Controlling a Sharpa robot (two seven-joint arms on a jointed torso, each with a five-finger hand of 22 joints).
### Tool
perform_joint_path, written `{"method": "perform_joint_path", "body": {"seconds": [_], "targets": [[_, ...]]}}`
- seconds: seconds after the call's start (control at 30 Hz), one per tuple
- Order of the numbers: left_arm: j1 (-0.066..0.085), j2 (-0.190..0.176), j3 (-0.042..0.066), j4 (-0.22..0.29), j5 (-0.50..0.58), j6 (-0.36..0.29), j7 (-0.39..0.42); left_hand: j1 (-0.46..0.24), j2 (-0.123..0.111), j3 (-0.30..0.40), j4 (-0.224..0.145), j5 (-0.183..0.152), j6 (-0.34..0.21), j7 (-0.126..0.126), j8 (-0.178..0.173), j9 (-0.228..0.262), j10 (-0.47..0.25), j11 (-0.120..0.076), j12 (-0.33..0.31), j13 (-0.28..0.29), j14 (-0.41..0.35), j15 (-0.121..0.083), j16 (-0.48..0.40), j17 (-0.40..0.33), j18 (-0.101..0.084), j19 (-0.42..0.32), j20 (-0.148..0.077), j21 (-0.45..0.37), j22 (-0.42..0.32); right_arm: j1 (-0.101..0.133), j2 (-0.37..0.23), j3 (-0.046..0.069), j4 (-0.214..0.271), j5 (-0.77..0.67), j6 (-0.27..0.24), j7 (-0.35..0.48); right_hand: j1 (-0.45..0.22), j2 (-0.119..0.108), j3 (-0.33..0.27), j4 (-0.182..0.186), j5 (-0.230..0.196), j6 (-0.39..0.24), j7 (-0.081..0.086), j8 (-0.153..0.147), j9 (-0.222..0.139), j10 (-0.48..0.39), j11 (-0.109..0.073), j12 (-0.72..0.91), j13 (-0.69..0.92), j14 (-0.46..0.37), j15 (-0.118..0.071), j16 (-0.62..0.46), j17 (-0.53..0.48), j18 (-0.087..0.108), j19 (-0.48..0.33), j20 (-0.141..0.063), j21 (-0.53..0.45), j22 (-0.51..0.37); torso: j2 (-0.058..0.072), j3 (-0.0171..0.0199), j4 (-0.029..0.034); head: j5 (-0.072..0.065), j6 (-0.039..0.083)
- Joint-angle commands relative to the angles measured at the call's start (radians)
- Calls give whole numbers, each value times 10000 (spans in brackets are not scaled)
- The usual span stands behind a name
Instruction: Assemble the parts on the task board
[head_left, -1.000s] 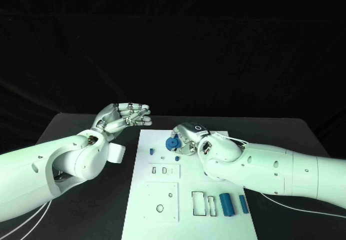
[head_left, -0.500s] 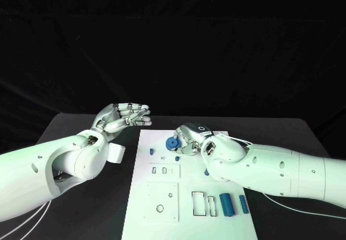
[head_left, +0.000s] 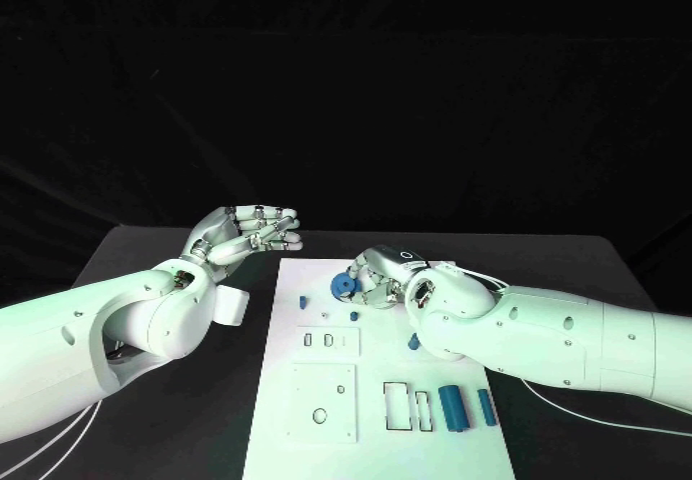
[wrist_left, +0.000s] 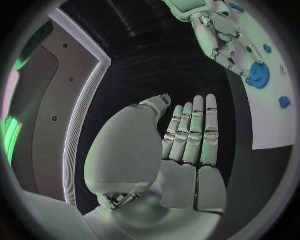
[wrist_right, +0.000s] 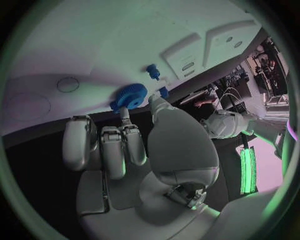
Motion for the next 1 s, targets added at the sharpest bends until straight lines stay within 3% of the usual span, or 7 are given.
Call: {"method": "perform_joint_path", "body": {"seconds": [0.03, 0.27, 0.57, 0.73, 0.83, 1.0], "targets": [[10, 1, 8, 25, -5, 178, 52, -14, -53, 31, -9, -42, -56, 90, -50, -6, 15, 78, -46, 4, -63, -18, -40, 14, 114, -41, 43, -68, -10, -54, -32, -48, -24, 257, 723, -30, -47, 33, 31, 12, -7, 85, -2, 13, -11, 185, -8, 52, 1508, 1044, 16, 46, 2627, -144, 68, 17, 69, 20, 1, -10, -14, -3, 3], [10, 1, 8, 24, -5, 211, 33, -14, -53, 31, -9, -42, -56, 90, -50, -6, 15, 78, -46, 4, -63, -18, -40, 14, 114, -41, 43, -68, -10, -53, -107, -49, 36, 412, 748, 27, -49, 79, 72, -2, -6, 88, -5, 5, -12, 198, -11, 65, 1521, 1044, 13, 46, 2627, -148, 82, 13, 88, 44, -3, -9, -11, -30, 85], [10, -7, 7, 10, -5, 227, 28, -17, -64, 41, -27, -43, -75, 91, -62, -9, -3, 83, -68, 1, -76, -13, -55, 24, 113, -49, 47, -73, -16, -24, -767, -39, 680, 306, -672, 353, 163, 27, 212, -51, -6, 160, -28, 7, -2, 238, -32, 105, 1566, 1044, -3, 46, 2627, -164, 126, -2, 153, 123, -25, -2, -1, -11, 77], [9, 2, 5, -18, -5, 232, 32, -17, -64, 41, -27, -43, -75, 91, -62, -9, -3, 83, -68, 1, -76, -13, -55, 24, 113, -49, 47, -73, -16, 214, -1638, -7, 1334, 1313, -1336, 959, 690, -133, 485, -111, -13, 318, -70, 33, 19, 212, -72, 69, 1533, 1044, -36, 46, 2627, -131, 53, -33, 27, 28, -40, -2, -30, -17, 125], [8, 10, 3, -37, -5, 247, 35, -17, -64, 41, -27, -43, -75, 91, -62, -9, -3, 83, -68, 1, -76, -13, -55, 24, 113, -49, 47, -73, -16, 440, -2183, 1, 1610, 2512, -1198, 1515, 1644, -410, 836, -590, -7, 441, -95, 78, 34, 184, -109, 37, 1509, 1016, -80, 16, 2499, -78, -86, -71, -192, -156, -57, -1, -47, -54, 143], [6, 33, -5, -83, -5, 281, 43, -23, -65, 47, -33, -44, -80, 92, -66, -9, -8, 85, -78, 0, -87, -8, -66, 30, 112, -58, 50, -78, -20, 797, -3286, 5, 1815, 4374, -167, 2679, 2405, -682, 1285, -1030, -14, 482, -60, 36, -13, 49, -87, -105, 1374, 983, -65, -21, 2354, -45, -195, -69, -363, -272, -109, 17, -119, -100, 157]]}}
